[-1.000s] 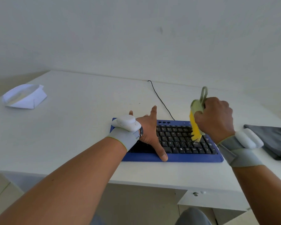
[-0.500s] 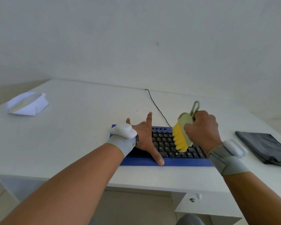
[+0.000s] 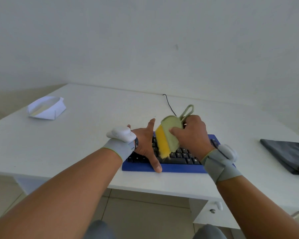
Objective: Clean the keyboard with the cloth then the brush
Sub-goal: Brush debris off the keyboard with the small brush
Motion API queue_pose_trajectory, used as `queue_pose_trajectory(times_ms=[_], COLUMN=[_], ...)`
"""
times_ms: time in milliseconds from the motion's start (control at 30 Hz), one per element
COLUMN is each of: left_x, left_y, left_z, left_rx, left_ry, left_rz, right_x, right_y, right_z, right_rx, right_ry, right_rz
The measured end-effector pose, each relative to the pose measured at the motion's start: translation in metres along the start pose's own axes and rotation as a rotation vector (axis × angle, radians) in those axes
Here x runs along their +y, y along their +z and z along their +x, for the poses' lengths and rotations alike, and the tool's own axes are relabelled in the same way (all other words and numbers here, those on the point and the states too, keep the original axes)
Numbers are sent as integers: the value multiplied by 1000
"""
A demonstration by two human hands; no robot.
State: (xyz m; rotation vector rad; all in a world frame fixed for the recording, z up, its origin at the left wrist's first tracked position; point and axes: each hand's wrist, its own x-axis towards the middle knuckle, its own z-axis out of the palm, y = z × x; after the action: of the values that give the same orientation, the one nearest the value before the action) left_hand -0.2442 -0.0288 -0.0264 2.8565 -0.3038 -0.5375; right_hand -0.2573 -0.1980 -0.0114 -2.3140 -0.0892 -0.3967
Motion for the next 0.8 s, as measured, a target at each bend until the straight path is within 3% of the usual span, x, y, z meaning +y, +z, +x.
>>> queue_pose_trajectory(times_ms=[67, 300, 433, 600, 733, 800], left_x=[-2, -7, -5, -7, -5, -8], left_y=[1, 4, 2, 3, 4, 5], left_z=[1, 4, 4, 3, 3, 5], left_rx=[8, 18, 10, 30, 33, 39], left_ry=[2, 14, 20, 5, 21, 29], left_rz=[7, -6, 4, 8, 13, 5], right_x=[3, 25, 25, 4, -9, 1], right_y=[1, -41, -34, 15, 14, 6], right_z=[-1, -5, -14, -19, -9, -9], right_rx=[-6, 187, 205, 134, 77, 59], right_ry=[88, 35, -3, -189, -16, 47], right_rz=[90, -470, -562, -352, 89, 84])
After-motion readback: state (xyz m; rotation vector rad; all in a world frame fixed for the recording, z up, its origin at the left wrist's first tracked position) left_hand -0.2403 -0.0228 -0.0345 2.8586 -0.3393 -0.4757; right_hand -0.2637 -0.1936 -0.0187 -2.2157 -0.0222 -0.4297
